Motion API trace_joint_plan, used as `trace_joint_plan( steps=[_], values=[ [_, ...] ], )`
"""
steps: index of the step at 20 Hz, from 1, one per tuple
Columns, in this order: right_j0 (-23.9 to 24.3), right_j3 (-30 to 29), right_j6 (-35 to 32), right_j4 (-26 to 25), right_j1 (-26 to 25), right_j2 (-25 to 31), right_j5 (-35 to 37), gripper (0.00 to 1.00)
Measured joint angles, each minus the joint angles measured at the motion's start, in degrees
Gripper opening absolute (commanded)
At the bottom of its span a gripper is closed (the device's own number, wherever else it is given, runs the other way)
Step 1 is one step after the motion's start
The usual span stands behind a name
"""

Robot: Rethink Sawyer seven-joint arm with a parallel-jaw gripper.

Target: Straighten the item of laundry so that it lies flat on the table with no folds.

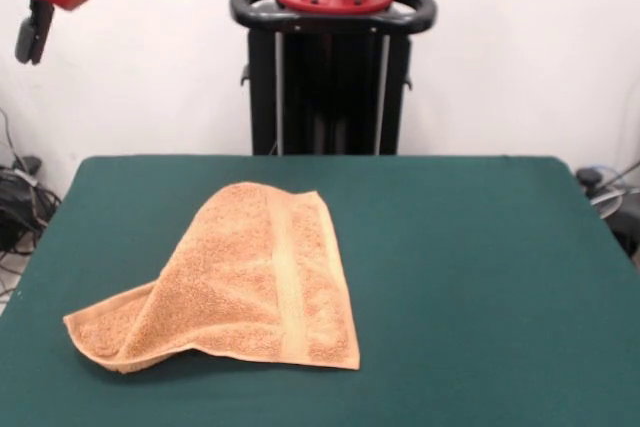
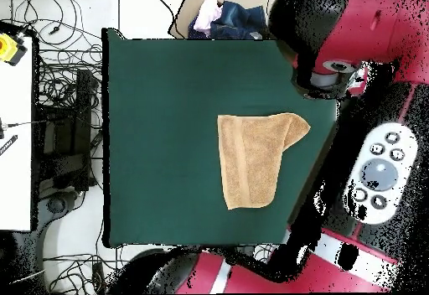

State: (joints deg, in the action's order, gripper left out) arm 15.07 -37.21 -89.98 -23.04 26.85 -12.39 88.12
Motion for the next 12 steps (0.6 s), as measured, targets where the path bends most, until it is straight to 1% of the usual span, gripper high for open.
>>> trace_joint_plan(
  steps=[1, 5, 6, 9, 12],
  values=[
    [-0.9, 0.1, 0.0, -1.8, -1.2, -0.6, -0.1, 1.00],
    [-1.7, 0.1, 0.0, -3.1, -3.1, -0.9, -1.1, 1.00],
    [-1.5, 0.1, 0.0, -2.7, -4.5, -0.7, -2.2, 1.00],
    [-0.9, 0.1, 0.0, -1.2, -5.8, 0.0, -4.0, 1.00],
    [0.6, 0.1, 0.0, 2.1, -7.8, 1.5, -8.3, 1.00]
  ],
)
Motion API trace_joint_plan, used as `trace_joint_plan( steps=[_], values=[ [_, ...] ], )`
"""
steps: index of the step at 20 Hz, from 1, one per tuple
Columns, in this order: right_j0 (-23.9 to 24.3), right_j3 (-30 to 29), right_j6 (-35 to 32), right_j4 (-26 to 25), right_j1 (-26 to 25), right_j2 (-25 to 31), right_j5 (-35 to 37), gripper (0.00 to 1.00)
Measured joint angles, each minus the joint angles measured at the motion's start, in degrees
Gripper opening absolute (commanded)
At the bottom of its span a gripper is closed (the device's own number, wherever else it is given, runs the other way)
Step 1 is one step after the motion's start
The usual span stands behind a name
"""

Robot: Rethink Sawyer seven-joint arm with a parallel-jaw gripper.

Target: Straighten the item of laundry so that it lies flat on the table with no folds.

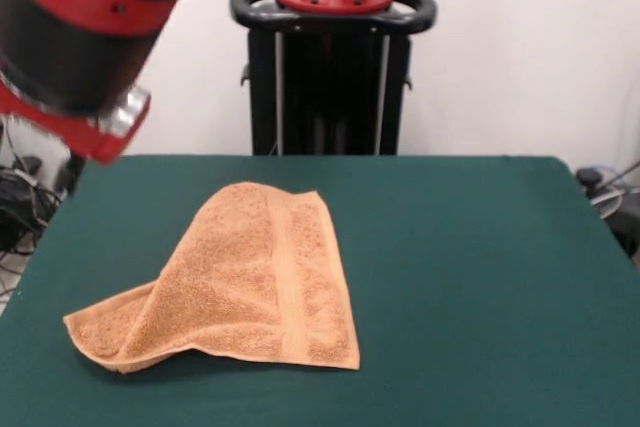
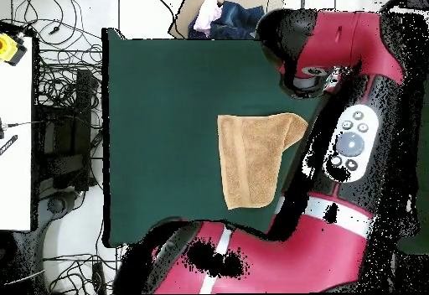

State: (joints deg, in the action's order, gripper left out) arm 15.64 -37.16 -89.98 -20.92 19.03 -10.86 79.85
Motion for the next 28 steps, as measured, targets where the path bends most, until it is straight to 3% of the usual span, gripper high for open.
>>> trace_joint_plan(
  steps=[10, 28],
  values=[
    [2.2, -0.7, 0.0, 7.0, -8.2, 3.2, -19.9, 1.00],
    [1.0, 0.5, 0.0, 12.2, -13.4, 3.3, -16.4, 1.00]
  ],
)
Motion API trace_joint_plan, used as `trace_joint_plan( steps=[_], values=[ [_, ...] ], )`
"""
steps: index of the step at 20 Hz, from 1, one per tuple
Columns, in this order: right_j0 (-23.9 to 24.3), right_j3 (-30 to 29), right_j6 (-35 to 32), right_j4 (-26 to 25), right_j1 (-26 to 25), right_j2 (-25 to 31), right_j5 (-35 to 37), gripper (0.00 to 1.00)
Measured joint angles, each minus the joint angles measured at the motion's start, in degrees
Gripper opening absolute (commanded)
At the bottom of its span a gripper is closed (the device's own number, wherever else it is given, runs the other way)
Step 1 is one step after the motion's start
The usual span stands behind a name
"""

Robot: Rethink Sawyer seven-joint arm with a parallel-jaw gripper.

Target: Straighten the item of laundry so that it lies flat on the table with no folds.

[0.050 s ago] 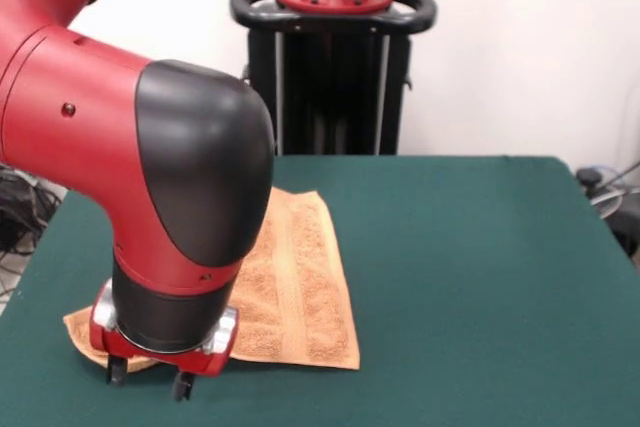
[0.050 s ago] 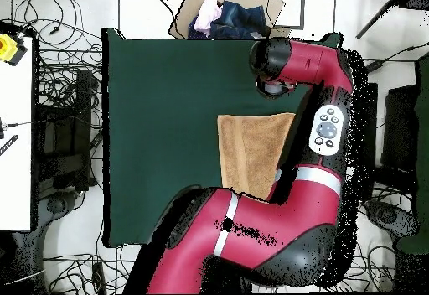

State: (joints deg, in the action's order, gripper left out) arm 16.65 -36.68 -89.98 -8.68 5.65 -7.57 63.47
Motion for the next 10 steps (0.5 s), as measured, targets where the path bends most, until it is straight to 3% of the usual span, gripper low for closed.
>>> trace_joint_plan(
  steps=[10],
  values=[
    [-0.5, 0.1, 0.0, 3.1, 2.3, 0.0, 0.0, 1.00]
  ],
)
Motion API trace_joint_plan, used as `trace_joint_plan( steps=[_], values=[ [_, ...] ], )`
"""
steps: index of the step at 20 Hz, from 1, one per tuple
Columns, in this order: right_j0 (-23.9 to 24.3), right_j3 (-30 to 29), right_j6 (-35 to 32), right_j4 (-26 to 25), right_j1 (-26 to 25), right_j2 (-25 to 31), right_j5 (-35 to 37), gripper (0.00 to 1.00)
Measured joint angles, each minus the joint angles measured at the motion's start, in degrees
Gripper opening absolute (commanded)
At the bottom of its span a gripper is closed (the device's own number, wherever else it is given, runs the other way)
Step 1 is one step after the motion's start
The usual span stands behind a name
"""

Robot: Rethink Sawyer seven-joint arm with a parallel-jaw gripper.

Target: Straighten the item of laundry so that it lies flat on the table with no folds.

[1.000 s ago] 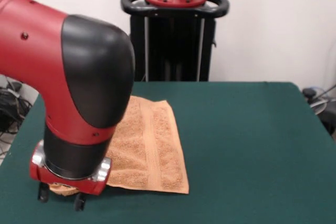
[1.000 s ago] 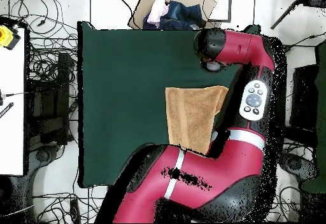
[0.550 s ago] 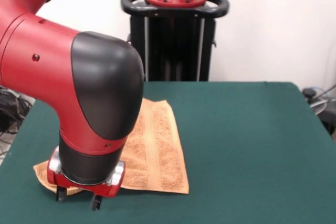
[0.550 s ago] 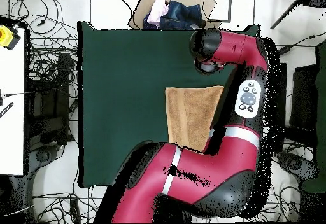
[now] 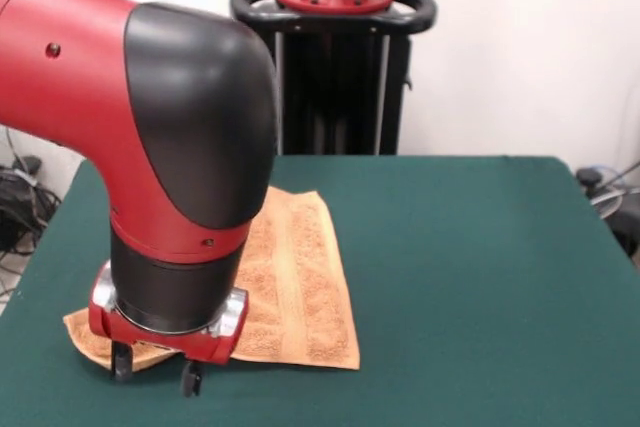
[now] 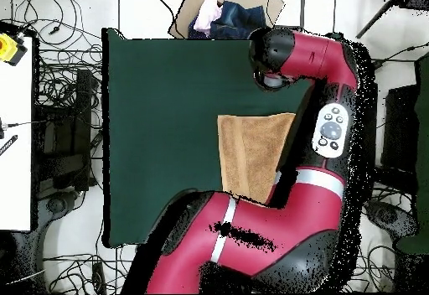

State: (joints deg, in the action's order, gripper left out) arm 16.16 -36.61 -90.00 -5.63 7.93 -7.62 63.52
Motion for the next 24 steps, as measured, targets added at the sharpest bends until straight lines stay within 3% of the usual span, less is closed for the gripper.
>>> trace_joint_plan(
  steps=[9, 18, 24],
  values=[
    [-2.1, 9.8, -1.1, 1.7, -6.3, -0.1, 0.0, 1.00],
    [-5.0, 21.4, -1.2, 3.2, -18.2, -0.1, 4.6, 1.00],
    [-5.1, 25.9, -1.2, 3.9, -19.8, -0.2, 8.4, 1.00]
  ],
)
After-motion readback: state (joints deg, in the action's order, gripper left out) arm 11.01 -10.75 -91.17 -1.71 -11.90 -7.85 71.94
